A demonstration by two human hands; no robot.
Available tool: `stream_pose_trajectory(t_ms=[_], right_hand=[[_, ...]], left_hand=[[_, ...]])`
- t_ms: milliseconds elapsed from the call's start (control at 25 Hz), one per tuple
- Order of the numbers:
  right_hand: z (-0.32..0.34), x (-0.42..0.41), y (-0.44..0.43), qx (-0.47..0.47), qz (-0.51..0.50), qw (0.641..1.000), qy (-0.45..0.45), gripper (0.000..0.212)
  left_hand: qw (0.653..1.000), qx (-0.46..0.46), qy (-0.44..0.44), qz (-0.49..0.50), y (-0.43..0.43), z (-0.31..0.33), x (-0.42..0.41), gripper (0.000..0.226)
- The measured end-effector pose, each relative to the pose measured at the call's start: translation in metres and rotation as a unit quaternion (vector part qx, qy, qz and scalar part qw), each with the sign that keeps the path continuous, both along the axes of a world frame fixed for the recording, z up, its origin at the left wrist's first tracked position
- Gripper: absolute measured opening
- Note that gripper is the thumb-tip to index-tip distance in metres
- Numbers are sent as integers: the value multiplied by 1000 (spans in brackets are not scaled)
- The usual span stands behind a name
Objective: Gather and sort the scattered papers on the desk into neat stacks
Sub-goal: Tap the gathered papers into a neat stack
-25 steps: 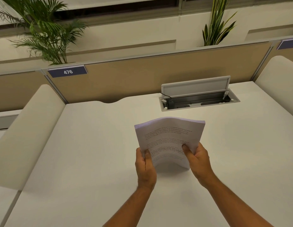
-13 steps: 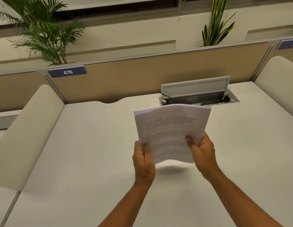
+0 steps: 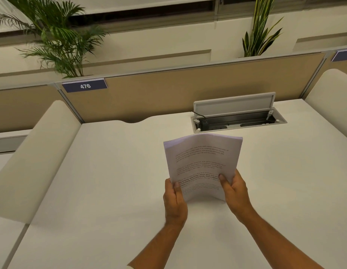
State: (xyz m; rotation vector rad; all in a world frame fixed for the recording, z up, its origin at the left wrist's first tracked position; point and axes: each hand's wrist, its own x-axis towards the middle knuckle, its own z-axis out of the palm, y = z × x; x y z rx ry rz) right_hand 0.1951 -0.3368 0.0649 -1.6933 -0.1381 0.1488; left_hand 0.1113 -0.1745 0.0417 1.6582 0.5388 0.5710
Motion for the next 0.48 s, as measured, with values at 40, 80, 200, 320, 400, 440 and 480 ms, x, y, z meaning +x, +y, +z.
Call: stream_pose_trajectory(t_ms=[40, 80, 200, 320, 400, 440, 480], right_hand=[[0, 3, 0, -4, -3, 1000, -2, 29], [0, 5, 0, -10, -8, 1000, -3, 26], [-5, 12, 7, -46, -35, 998, -4, 17], [-7, 13, 25, -70, -46, 996, -11, 35], [-10, 12, 42, -86, -36, 996, -12, 48], [-12, 13, 52, -93, -31, 995, -8, 51], [-14, 14, 62, -100, -25, 995, 0, 53]], left_hand=[[1000, 2, 2, -2, 3, 0, 1, 25], [1000, 6, 8, -3, 7, 1, 3, 24], [998, 11, 53, 11, 20, 7, 6, 25], [993, -5, 112, 26, 39, 7, 8, 26], [990, -16, 133, 35, 54, 6, 8, 27], [989, -27, 140, 42, 62, 6, 7, 27], [987, -43, 149, 51, 71, 6, 6, 27]])
